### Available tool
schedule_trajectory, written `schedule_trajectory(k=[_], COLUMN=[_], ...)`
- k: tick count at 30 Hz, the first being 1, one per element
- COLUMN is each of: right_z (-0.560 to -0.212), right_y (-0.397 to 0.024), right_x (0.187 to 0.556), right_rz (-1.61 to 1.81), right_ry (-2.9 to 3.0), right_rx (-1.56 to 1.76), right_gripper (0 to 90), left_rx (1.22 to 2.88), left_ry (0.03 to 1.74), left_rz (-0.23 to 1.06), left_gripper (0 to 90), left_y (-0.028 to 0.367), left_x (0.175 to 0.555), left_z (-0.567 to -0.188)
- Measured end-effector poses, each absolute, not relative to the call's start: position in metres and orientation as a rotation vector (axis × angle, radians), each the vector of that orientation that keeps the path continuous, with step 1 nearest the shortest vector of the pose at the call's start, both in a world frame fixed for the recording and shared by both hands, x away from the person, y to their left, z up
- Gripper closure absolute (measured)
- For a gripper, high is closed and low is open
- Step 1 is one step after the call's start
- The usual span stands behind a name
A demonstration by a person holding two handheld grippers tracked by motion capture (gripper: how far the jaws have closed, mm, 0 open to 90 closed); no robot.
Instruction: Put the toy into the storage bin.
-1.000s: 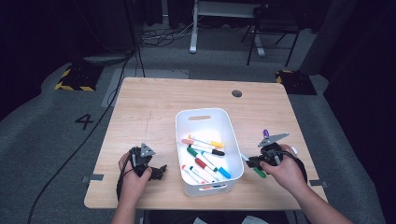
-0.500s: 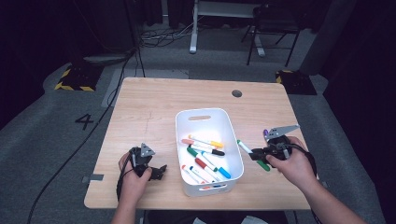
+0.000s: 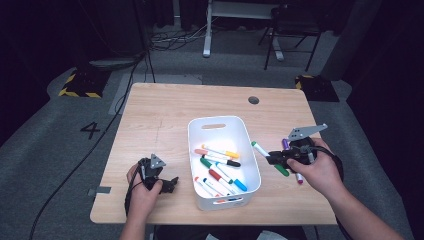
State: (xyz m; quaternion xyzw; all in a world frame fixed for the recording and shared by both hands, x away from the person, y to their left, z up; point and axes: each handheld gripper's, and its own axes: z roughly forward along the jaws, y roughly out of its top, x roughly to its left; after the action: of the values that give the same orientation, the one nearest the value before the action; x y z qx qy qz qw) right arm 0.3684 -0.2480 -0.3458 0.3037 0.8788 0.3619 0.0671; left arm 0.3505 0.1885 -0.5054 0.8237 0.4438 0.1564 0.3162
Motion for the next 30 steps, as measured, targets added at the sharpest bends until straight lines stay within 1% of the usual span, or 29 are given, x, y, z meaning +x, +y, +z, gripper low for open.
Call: schedule_trajectory(k=[12, 30], right_z=[-0.327, -0.321], right_y=[-0.224, -0.176], right_x=[0.364, 0.357], right_rz=[1.164, 1.185], right_ry=[2.674, 2.733], right_rx=[0.85, 0.687], right_gripper=[77.1, 77.1], left_rx=[2.167, 2.172], left_ry=[1.172, 1.166], left_rz=[0.4, 0.397], left_gripper=[0.2, 0.1], left_y=[0.188, 0.188], left_x=[0.35, 0.351], left_z=[-0.506, -0.505])
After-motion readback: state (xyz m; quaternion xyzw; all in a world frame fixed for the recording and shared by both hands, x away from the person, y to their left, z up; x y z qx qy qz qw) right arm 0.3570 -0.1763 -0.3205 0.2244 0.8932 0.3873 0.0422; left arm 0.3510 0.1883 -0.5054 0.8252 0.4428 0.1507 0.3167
